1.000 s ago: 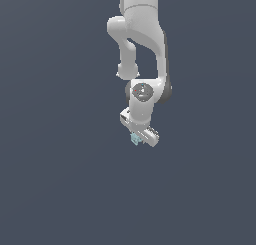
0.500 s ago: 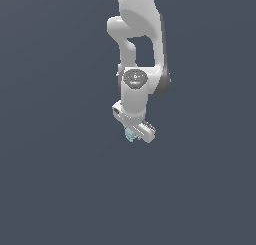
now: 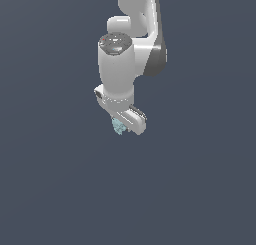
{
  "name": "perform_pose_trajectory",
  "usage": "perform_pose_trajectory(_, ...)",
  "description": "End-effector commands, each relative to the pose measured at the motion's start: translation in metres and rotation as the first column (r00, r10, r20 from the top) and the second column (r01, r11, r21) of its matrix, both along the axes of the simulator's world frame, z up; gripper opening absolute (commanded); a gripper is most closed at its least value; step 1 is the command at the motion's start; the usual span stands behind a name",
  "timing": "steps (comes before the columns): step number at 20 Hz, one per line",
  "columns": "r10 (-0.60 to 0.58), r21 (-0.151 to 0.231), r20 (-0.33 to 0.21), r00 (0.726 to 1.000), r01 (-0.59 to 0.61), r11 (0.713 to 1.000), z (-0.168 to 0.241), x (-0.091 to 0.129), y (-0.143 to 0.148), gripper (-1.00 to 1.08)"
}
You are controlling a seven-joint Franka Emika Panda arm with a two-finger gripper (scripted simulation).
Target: Pick up the object and move it to a goal position.
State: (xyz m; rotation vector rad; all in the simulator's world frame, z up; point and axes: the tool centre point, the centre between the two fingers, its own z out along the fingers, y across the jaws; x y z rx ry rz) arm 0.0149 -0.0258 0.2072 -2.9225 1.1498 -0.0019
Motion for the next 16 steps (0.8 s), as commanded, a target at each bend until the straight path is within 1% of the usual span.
perform_pose_trajectory(1,0.0,0.0,-0.001,1.0,0.0,1.0,0.026,0.005,-0.012,-1.0)
perform_pose_trajectory(9,0.0,0.0,-0.001,1.0,0.0,1.0,0.1,0.024,-0.046,-1.0)
perform_pose_trajectory(16,0.001,-0.001,-0.001,1.0,-0.001,1.0,0.139,0.036,-0.064,-1.0)
